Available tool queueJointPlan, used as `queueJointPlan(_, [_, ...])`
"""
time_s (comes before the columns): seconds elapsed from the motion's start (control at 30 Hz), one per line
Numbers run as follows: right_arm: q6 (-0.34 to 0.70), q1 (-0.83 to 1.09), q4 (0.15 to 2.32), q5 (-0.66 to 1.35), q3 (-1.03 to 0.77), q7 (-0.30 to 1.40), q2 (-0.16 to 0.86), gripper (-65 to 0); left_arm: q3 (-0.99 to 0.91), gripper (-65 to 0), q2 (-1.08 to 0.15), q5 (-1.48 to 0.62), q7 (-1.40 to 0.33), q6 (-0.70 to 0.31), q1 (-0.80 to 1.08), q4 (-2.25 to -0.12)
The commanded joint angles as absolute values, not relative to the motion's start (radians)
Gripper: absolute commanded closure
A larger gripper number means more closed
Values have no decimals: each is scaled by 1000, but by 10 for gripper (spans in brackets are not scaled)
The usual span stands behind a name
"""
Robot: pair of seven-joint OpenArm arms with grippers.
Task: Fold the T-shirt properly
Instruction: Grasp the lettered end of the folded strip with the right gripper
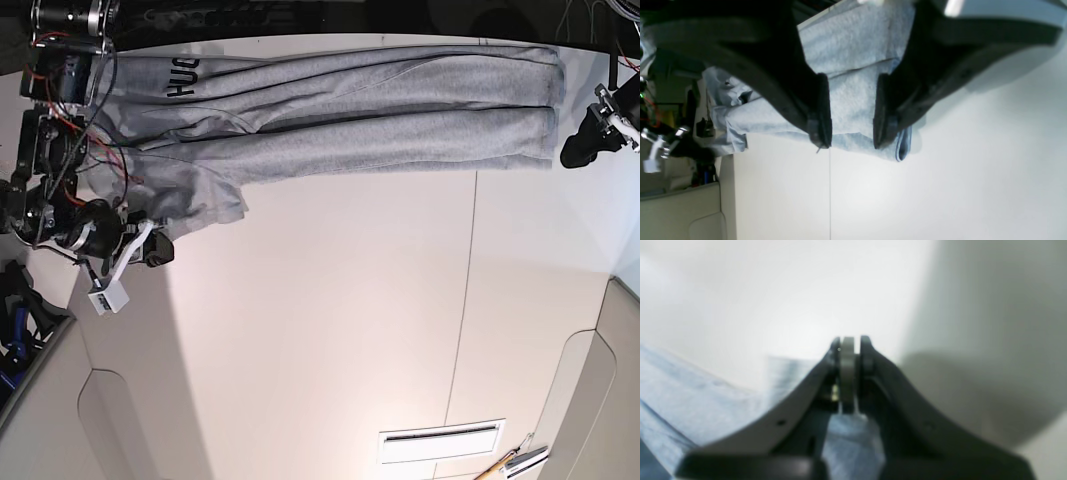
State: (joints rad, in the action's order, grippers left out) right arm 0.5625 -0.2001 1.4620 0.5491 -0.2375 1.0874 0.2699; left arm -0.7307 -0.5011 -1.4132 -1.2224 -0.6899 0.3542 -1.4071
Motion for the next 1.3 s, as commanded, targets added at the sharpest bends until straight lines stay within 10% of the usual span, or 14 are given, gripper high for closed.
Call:
queueJointPlan(0.0, [572, -171, 1531, 569, -242, 1087, 273, 0, -740, -245, -524, -1439, -1208, -698, 352, -1423])
queueJointPlan(0.43, [572, 319, 2075, 580, -242, 1115, 154, 0, -740, -245, -524, -1438, -1201, -698, 352, -1423])
queueJointPlan(0.97, [572, 429, 2123, 584, -242, 1119, 149, 0, -740, -245, -524, -1439, -1201, -698, 352, -1423])
queueJointPlan(1.13, [572, 429, 2123, 584, -242, 1089, 149, -293, -740, -245, -524, -1439, -1193, -698, 352, -1423])
queueJointPlan(1.27, [572, 422, 2123, 584, -242, 1065, 149, -297, -740, -245, -524, -1439, -1186, -698, 352, -1423])
